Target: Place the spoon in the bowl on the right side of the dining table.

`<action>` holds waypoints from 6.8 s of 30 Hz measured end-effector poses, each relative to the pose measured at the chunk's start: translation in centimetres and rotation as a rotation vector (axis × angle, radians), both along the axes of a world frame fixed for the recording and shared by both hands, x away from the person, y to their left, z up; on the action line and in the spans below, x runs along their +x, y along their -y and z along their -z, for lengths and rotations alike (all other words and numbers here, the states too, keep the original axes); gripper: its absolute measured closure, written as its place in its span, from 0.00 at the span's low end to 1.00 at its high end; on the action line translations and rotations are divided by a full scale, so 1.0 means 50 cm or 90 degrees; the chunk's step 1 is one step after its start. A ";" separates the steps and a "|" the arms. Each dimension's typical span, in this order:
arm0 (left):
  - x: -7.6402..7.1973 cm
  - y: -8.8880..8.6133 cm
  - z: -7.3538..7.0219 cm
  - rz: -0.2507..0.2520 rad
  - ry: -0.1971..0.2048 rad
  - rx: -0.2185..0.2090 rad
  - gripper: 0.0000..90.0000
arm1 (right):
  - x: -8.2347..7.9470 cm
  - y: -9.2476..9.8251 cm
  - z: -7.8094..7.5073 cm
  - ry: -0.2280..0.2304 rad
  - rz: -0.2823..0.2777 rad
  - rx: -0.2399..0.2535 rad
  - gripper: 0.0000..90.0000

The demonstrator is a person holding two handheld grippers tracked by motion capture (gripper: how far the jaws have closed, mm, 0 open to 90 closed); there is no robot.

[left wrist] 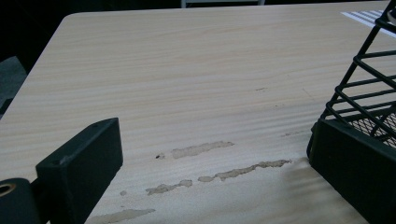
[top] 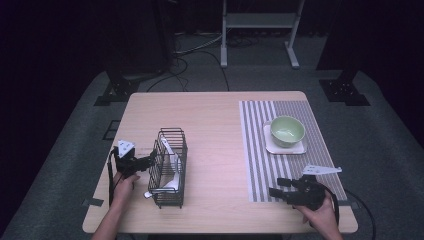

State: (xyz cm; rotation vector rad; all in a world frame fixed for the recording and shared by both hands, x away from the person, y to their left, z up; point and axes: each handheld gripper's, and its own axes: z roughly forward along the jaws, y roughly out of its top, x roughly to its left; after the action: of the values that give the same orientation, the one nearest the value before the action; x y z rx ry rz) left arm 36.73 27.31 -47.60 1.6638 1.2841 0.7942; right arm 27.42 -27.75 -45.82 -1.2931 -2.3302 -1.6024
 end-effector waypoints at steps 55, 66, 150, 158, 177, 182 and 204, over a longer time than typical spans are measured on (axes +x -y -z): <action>-0.003 -0.001 0.000 0.003 0.001 0.007 0.02 | 0.036 -0.141 -0.121 0.007 -0.127 -0.034 0.32; -0.003 -0.001 0.000 0.004 0.002 0.008 0.02 | 0.046 -0.177 -0.144 0.000 -0.154 -0.041 0.32; -0.003 -0.001 0.000 0.007 0.003 0.009 0.02 | 0.098 -0.370 -0.224 -0.013 -0.251 -0.058 0.33; -0.003 0.000 0.000 0.007 0.003 0.010 0.02 | 0.100 -0.390 -0.235 -0.007 -0.262 -0.063 0.33; -0.003 -0.001 0.000 0.008 0.004 0.008 0.02 | 0.112 -0.431 -0.255 -0.008 -0.278 -0.073 0.34; -0.003 -0.001 0.000 0.009 0.004 0.008 0.02 | 0.115 -0.444 -0.256 -0.012 -0.275 -0.075 0.34; -0.003 -0.001 0.000 0.009 0.005 0.007 0.02 | 0.142 -0.483 -0.253 -0.055 -0.267 -0.070 0.35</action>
State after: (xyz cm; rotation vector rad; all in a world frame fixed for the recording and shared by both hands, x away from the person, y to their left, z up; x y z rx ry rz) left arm 36.57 27.35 -47.61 1.6754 1.2635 0.8004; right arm 34.50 -3.61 -33.17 -0.7922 -2.4518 -1.2792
